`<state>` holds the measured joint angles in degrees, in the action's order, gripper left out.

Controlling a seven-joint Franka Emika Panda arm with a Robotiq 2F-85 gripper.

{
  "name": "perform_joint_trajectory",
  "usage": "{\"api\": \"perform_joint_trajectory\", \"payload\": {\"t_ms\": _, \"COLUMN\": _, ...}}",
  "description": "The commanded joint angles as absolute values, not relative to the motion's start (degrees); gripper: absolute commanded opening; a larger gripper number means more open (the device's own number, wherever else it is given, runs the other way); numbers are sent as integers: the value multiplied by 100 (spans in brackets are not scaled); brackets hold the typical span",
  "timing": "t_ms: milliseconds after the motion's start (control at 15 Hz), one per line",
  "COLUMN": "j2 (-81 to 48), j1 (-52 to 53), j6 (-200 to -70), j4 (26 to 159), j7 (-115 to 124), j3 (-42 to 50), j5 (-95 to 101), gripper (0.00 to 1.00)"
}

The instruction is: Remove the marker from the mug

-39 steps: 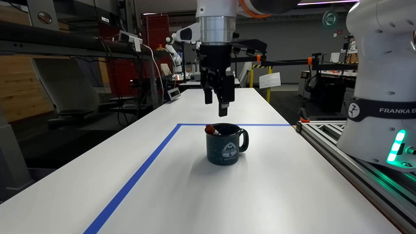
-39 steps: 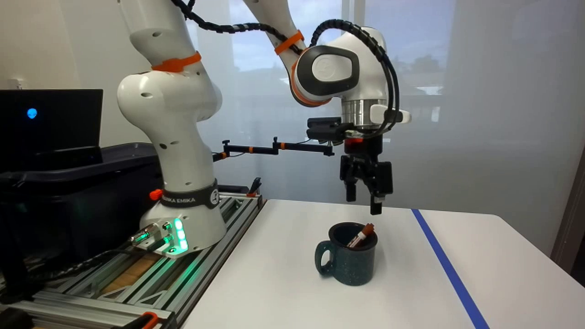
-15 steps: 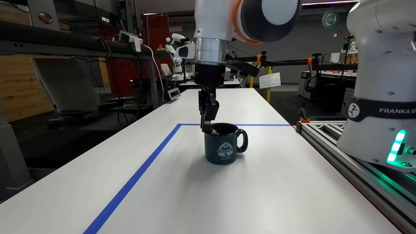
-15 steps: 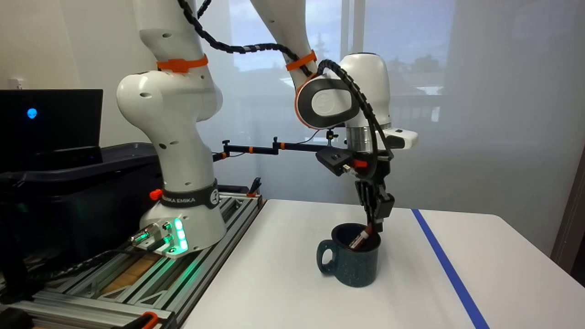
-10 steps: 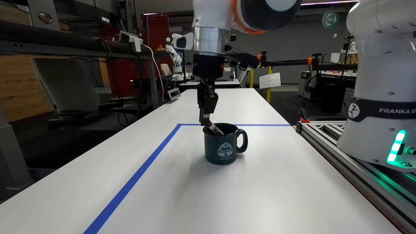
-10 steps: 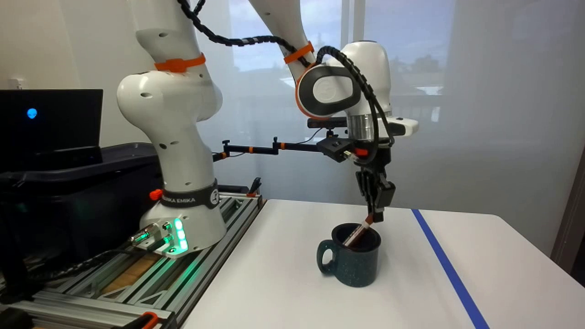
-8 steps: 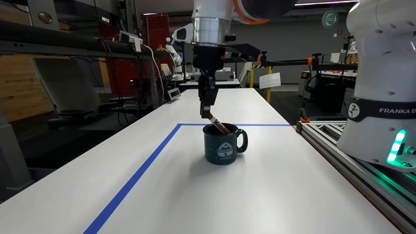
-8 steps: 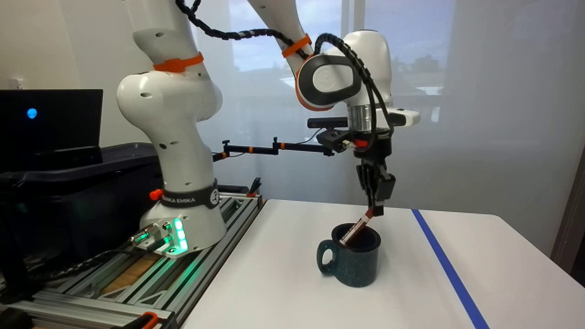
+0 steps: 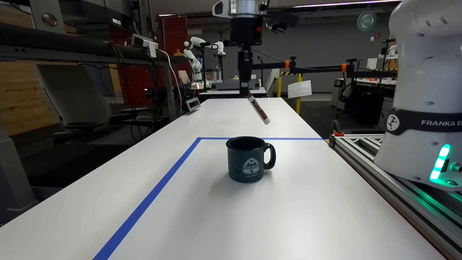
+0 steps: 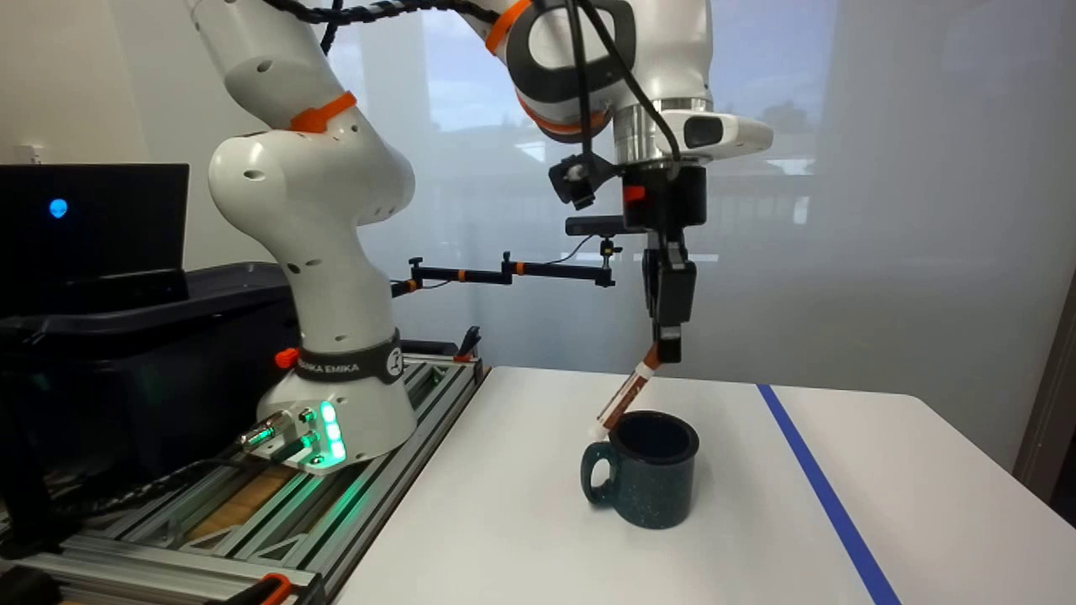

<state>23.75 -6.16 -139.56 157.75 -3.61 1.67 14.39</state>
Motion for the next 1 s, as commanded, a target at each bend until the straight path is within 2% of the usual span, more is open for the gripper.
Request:
{"api": "perform_joint_trajectory", "payload": {"t_ms": 0, "j2": 2637, "j1": -961, "j6": -13543, "j4": 15760, "j7": -426, "j3": 527, "j5": 1427, "gripper": 5}}
{"api": "perform_joint_trajectory", "payload": {"t_ms": 467, "j2": 1820, "j1": -1447, "j6": -14354, "j4": 15764, "j7": -721, "j3": 1272, "j5": 1412, "gripper": 5}}
{"api": "perform_joint_trajectory", "payload": {"t_ms": 933, "j2": 566, "j1": -1457, "j6": -15756, "j4": 15784, "j7": -961, "j3": 1437, "j5": 1389, "gripper": 5}}
